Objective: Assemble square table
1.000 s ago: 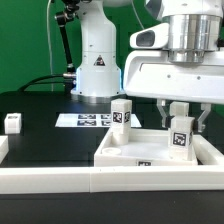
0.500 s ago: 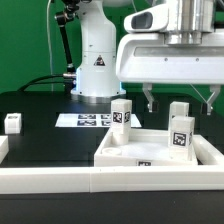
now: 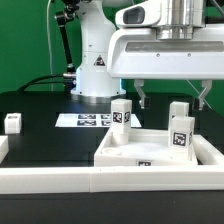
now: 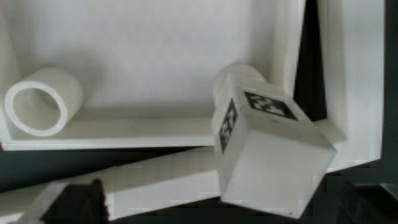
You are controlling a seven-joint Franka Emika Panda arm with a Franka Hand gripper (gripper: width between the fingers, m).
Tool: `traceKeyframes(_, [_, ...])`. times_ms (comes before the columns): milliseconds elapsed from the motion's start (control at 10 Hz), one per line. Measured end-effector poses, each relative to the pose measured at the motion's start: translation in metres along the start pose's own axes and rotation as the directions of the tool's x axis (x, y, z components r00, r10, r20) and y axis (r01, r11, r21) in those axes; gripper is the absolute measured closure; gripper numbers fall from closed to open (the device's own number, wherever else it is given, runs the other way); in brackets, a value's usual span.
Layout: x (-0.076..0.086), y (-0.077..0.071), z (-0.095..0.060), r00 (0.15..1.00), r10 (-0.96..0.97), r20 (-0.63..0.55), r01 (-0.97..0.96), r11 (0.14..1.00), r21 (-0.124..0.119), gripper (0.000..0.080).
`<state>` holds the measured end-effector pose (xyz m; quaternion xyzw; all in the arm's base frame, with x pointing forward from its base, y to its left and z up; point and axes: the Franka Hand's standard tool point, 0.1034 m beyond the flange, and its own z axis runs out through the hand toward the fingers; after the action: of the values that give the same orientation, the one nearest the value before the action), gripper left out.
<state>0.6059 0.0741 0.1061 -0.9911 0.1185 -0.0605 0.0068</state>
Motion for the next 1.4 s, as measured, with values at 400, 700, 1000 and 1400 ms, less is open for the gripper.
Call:
traceKeyframes(400, [-0.005,0.045,0.002,0.937,-0.349,0.002,0.349,0.937,-0.017,0.015])
traceKeyframes(700, [-0.005,0.049,0.004,0.943,-0.333,0.005,0.333,0.943,-0.018,0.015])
traceKeyframes(1000, [-0.002,0.064,0.004,0.941,-0.339,0.006,0.339,0.941,-0.023,0.015])
traceKeyframes(1400, [-0.009,0.169,0.007,0.874,-0.485,0.033,0.486,0.873,-0.047,0.015])
